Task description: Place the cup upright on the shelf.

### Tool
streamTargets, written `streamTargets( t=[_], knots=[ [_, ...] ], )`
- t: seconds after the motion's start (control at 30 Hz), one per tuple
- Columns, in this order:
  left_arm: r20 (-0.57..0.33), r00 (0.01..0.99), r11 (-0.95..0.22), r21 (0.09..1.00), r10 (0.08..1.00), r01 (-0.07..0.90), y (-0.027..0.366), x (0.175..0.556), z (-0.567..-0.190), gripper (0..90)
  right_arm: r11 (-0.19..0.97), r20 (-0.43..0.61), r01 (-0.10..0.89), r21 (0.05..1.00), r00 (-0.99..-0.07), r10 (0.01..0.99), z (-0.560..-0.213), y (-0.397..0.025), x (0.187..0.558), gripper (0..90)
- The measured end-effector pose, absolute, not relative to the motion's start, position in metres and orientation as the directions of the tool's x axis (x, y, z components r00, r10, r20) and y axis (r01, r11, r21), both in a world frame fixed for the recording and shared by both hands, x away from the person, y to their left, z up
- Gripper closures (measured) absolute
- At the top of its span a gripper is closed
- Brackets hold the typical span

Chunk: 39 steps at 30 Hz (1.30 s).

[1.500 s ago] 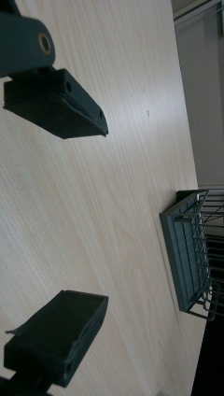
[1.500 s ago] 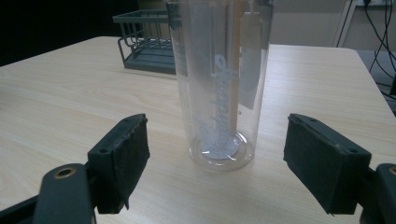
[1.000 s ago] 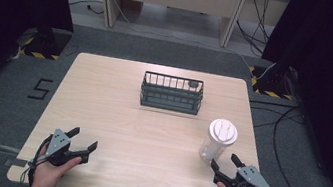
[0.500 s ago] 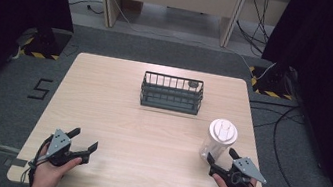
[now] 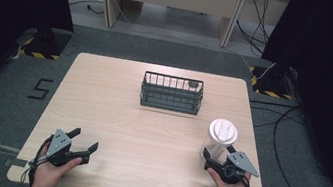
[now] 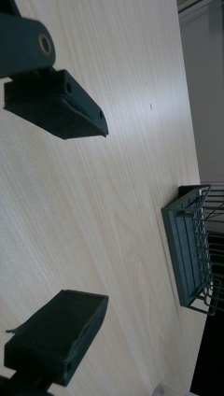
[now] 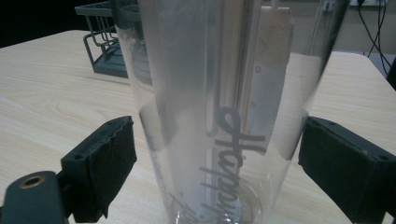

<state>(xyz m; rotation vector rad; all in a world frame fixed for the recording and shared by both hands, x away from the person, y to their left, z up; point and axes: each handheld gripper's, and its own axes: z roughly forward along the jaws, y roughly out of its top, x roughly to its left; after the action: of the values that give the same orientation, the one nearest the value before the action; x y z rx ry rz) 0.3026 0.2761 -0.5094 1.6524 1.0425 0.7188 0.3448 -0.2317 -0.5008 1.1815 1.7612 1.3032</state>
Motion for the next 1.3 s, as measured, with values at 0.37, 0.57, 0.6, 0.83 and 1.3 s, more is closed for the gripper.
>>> streamTargets(
  t=[0.37, 0.57, 0.6, 0.83, 1.3],
  knots=[
    [-0.030, 0.448, -0.115, 0.949, 0.893, 0.292, 0.2764, 0.3026, -0.5096, 15.1, 0.109, 0.001, 0.263, 0.959, -0.387, 0.922, -0.5040, -0.2281, 0.3529, 12.6],
    [-0.030, 0.453, -0.117, 0.949, 0.891, 0.293, 0.2763, 0.3026, -0.5097, 15.1, 0.096, 0.007, 0.249, 0.964, -0.381, 0.925, -0.5070, -0.2275, 0.3539, 16.7],
    [-0.029, 0.455, -0.119, 0.948, 0.890, 0.294, 0.2762, 0.3027, -0.5099, 15.1, 0.097, 0.004, 0.247, 0.964, -0.380, 0.925, -0.5073, -0.2274, 0.3539, 17.3],
    [-0.031, 0.452, -0.116, 0.949, 0.891, 0.294, 0.2767, 0.3025, -0.5098, 15.2, 0.097, 0.001, 0.235, 0.967, -0.384, 0.923, -0.5084, -0.2280, 0.3551, 17.8],
    [-0.034, 0.454, -0.113, 0.949, 0.890, 0.294, 0.2766, 0.3027, -0.5098, 15.3, 0.094, -0.001, 0.227, 0.969, -0.377, 0.926, -0.5087, -0.2267, 0.3550, 18.3]
  ],
)
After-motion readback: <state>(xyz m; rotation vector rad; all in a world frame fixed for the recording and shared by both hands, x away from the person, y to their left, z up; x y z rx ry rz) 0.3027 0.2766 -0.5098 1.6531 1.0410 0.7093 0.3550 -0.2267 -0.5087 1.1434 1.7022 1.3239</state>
